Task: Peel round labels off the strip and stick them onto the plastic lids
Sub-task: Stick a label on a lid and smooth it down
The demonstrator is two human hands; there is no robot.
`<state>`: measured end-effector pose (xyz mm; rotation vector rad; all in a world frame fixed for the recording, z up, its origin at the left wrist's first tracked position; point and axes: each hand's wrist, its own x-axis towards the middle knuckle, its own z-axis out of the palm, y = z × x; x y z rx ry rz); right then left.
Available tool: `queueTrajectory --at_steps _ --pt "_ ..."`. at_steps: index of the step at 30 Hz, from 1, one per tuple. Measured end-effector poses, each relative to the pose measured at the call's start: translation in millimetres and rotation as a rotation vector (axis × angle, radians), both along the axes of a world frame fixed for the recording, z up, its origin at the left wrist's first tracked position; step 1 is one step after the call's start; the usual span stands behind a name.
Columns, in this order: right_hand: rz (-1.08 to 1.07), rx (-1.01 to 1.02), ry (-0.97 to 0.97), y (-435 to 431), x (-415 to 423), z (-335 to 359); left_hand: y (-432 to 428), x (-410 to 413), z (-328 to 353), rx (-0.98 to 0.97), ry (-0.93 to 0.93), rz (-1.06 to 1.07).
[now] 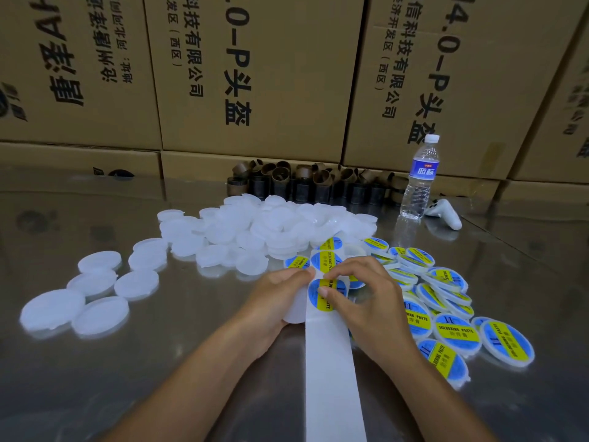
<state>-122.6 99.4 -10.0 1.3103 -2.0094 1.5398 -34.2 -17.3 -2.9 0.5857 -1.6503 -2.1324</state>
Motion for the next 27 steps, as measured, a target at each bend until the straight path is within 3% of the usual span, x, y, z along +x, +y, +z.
queueTrajectory --at_steps 5,12,15,18,20,27 --pt "0.077 -0.020 -0.209 -2 9 6 -2 -3 -2 -0.127 -0.047 0.122" --pt "0.084 -0.302 -0.646 3 0 15 -4 -3 -4 -0.132 -0.037 0.237" --pt "0.053 -0.473 -0.583 6 0 17 -4 -3 -4 -0.103 -0.028 0.245" --pt "0.145 -0.370 -0.377 5 12 15 -3 -3 -4 -0.098 -0.021 0.247" --pt "0.225 -0.256 -0.338 2 17 13 -3 -3 -4 -0.096 -0.017 0.252" --pt "0.367 -0.224 -0.516 2 14 15 -4 -2 -4 -0.120 -0.014 0.227"
